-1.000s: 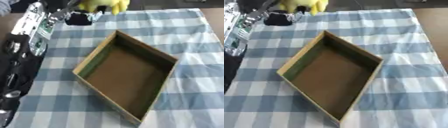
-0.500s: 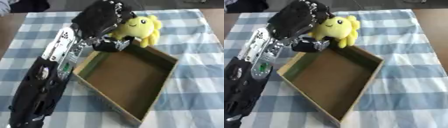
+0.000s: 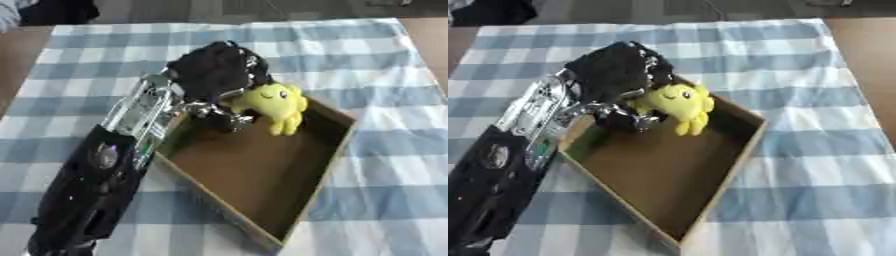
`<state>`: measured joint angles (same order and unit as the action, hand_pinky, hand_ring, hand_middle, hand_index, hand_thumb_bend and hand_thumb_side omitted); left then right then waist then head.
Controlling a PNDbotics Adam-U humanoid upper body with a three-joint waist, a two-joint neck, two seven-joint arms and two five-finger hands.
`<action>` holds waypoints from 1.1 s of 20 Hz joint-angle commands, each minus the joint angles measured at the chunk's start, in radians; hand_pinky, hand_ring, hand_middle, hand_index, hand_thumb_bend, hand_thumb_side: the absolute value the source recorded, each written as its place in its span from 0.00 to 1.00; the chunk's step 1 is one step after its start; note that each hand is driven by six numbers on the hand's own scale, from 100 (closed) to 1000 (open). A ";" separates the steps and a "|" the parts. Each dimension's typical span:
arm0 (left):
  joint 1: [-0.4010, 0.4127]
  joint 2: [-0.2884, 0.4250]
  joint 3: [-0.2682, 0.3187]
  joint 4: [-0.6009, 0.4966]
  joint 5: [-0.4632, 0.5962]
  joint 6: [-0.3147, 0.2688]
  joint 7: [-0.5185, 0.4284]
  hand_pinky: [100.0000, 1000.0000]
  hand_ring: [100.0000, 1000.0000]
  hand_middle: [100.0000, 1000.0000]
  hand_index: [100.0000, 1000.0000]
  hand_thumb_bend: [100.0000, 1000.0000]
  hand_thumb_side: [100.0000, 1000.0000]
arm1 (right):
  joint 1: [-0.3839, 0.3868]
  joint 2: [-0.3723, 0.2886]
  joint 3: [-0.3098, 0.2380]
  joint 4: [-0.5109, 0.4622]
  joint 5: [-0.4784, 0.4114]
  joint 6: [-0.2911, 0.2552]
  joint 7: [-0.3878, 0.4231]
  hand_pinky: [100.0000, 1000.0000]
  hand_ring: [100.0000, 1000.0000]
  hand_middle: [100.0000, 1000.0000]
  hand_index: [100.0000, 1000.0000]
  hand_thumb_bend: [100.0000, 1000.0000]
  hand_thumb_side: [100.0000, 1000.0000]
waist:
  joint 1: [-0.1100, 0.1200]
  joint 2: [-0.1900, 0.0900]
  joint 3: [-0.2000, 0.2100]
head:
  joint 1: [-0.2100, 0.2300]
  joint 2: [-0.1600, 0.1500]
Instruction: Pick up objects on the table and place them in the box.
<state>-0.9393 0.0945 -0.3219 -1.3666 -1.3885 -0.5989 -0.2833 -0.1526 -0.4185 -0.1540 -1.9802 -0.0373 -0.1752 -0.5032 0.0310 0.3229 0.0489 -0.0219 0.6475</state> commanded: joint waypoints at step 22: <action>-0.043 0.002 0.018 -0.100 -0.004 0.103 -0.253 0.69 0.78 0.68 0.89 0.39 1.00 | -0.008 -0.012 -0.006 -0.020 0.000 0.007 -0.002 0.64 0.47 0.33 0.66 0.00 0.41 | 0.006 -0.019 -0.003 | -0.015 -0.007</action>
<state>-0.9585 0.0796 -0.3176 -1.4270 -1.4024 -0.5102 -0.5403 -0.1528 -0.4171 -0.1532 -1.9802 -0.0373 -0.1687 -0.5047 0.0412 0.3236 0.0465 -0.0337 0.6475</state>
